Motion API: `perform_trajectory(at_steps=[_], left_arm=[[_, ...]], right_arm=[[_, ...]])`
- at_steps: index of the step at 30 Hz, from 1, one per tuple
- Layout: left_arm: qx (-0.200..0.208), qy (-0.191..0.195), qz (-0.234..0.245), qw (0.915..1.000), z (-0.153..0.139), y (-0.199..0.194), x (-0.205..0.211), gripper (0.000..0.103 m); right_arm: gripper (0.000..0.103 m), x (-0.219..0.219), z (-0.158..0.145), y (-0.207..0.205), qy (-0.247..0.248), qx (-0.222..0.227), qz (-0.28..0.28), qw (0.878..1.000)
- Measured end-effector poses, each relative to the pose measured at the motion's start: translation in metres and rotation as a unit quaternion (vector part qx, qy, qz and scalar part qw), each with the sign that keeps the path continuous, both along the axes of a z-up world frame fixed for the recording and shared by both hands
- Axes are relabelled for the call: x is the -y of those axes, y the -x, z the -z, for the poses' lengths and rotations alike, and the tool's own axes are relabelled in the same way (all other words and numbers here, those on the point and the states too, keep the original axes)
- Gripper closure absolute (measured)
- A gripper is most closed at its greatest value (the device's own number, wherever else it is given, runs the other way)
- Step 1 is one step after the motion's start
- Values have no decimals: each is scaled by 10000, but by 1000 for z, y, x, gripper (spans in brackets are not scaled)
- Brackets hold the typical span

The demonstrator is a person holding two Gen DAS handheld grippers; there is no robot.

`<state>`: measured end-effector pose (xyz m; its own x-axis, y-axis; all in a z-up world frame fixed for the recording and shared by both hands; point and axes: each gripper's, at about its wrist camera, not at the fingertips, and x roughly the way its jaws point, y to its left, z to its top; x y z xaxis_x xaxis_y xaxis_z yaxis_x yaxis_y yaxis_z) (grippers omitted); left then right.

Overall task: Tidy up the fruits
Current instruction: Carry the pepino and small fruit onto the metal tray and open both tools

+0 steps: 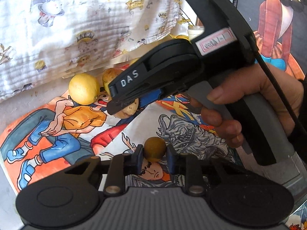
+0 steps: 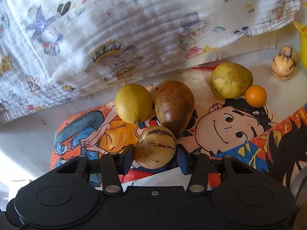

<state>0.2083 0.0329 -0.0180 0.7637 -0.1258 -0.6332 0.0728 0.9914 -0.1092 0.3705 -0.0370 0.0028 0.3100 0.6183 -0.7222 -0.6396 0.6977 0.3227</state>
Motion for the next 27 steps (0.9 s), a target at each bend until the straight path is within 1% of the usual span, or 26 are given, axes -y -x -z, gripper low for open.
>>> perform_trajectory(at_steps=[7, 16, 23, 27], left_arm=[[-5, 24, -106, 9999, -2, 7, -4, 76], [55, -26, -339, 9994, -12, 12, -1, 76], [182, -93, -356, 9992, -27, 20, 14, 76], [255, -87, -329, 9991, -34, 23, 27, 76]], right_arm=[[55, 13, 3, 2, -368, -39, 131, 9992], [55, 45, -20, 20, -874, 90, 248, 9958], [55, 91, -48, 46, -1071, 446, 428, 9923], [55, 129, -61, 64, -1137, 631, 579, 9898]])
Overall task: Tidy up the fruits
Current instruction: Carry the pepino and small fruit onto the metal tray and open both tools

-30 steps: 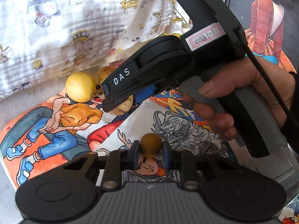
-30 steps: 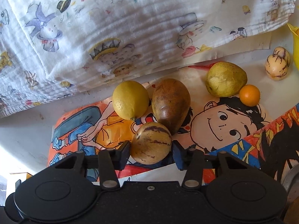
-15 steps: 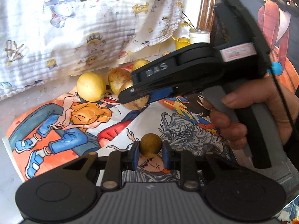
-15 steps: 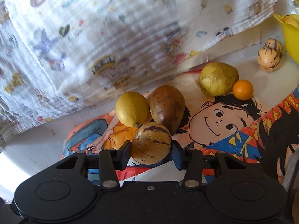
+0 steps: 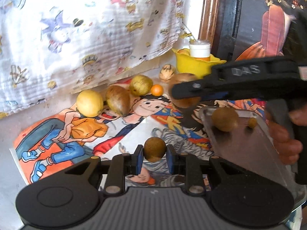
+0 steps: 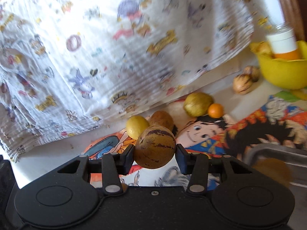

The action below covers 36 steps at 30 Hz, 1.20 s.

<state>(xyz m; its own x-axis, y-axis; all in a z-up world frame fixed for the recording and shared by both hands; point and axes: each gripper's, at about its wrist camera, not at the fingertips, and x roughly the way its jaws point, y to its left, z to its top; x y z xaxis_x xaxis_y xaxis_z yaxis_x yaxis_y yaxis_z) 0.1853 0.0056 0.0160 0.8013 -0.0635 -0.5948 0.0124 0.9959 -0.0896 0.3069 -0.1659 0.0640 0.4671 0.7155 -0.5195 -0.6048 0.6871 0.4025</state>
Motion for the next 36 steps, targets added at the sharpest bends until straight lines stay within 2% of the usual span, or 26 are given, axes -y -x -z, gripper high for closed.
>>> perform_trajectory(at_steps=[7, 17, 26, 36], left_arm=[[-54, 156, 73, 9998, -2, -1, 27, 76], [-237, 200, 391, 9988, 3, -27, 73, 76], [-319, 72, 658, 9973, 10, -61, 115, 76], [-409, 0, 681, 9968, 24, -81, 130, 76]], right_arm=[[55, 76, -4, 36, 221, 266, 429, 9985], [55, 155, 23, 67, 716, 508, 1097, 9901], [55, 173, 49, 62, 1030, 829, 1391, 9814], [55, 168, 64, 54, 1249, 1069, 1385, 9766]])
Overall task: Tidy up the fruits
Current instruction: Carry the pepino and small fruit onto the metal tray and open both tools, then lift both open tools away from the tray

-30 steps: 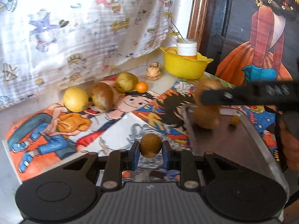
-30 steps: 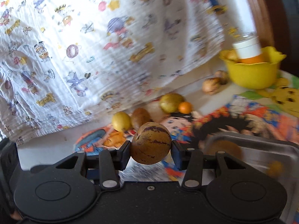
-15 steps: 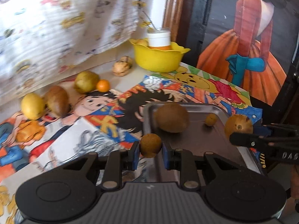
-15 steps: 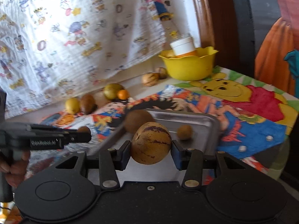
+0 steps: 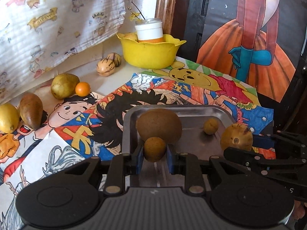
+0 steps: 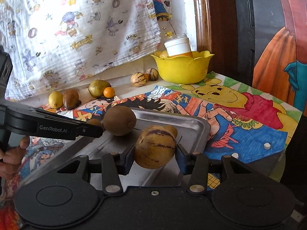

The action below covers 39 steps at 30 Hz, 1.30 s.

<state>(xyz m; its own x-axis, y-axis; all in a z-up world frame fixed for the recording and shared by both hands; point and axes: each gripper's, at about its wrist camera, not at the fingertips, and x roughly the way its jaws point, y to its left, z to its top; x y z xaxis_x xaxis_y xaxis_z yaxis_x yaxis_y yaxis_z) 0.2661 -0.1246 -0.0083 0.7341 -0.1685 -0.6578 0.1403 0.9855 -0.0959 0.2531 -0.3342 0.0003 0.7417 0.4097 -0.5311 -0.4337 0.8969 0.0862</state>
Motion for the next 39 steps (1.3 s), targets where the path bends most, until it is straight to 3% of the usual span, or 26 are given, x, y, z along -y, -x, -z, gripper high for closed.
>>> perform_trajectory(at_steps=[22, 29, 32, 34, 39], left_arm=[[-268, 115, -37, 9996, 13, -9, -1, 75], [-336, 346, -48, 9988, 11, -5, -6, 67], [-328, 491, -92, 9982, 6, 3, -10, 59], [-258, 629, -94, 9976, -1, 11, -15, 43], [49, 655, -232, 9976, -21, 38, -26, 18]], right_arm=[[54, -5, 12, -5, 18, -7, 58, 10000], [40, -6, 10, 7, 87, 109, 125, 9998], [32, -6, 4, 17, 73, 191, 177, 9996], [28, -5, -2, 26, 40, 227, 201, 9995], [15, -6, -19, 50, -121, 229, 354, 9990]])
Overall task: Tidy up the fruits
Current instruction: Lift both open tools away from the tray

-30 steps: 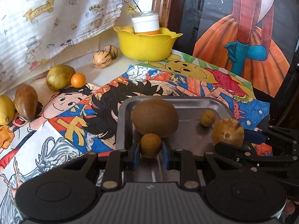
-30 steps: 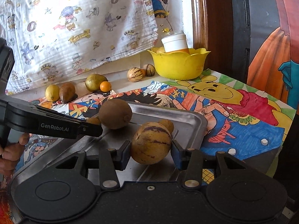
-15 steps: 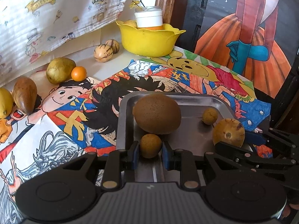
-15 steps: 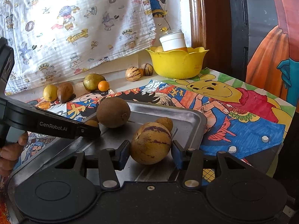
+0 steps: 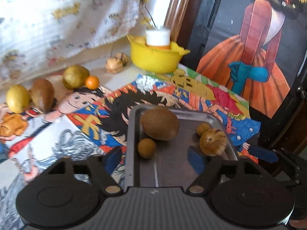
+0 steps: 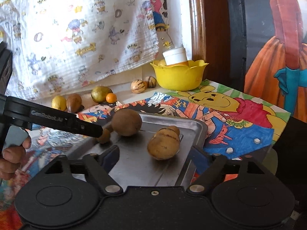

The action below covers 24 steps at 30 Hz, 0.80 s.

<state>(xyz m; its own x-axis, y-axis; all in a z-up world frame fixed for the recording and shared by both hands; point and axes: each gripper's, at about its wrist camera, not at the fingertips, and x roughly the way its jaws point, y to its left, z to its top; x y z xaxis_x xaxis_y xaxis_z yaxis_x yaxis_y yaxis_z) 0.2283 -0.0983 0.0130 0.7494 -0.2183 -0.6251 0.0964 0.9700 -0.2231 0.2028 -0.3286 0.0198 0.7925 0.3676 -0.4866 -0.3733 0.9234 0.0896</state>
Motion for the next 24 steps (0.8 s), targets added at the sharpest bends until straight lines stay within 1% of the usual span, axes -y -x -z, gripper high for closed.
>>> perform_trajectory(at_steps=[1, 2, 3, 4, 5, 8, 12, 18, 21, 24], left_arm=[[42, -6, -23, 10000, -4, 5, -2, 15], [89, -18, -37, 10000, -8, 11, -5, 13], [123, -26, -41, 9999, -12, 16, -7, 9], [173, -42, -47, 9998, -15, 23, -10, 3], [236, -74, -68, 9997, -19, 29, -13, 1], [436, -216, -89, 9988, -27, 47, -19, 0], [502, -302, -104, 9982, -34, 69, -30, 0], [375, -555, -37, 9977, -24, 101, -45, 0], [353, -713, 27, 9968, -18, 116, -50, 0], [365, -922, -9, 9951, -14, 129, -54, 0]], right_arm=[[14, -1, -3, 5, -46, 16, 28, 10000], [10, -2, -7, 11, -95, 41, 56, 9999], [6, -3, -10, 17, -125, 60, 77, 9999], [4, -4, -13, 23, -141, 84, 98, 9998], [3, -5, -16, 29, -144, 116, 123, 9998], [1, -10, -26, 47, -125, 200, 189, 9995], [1, -20, -35, 70, 1, 143, 313, 9994], [1, -39, -35, 103, 365, -139, 573, 9976], [1, -48, -32, 119, 472, -231, 592, 9969], [1, -56, -29, 130, 523, -356, 626, 9960]])
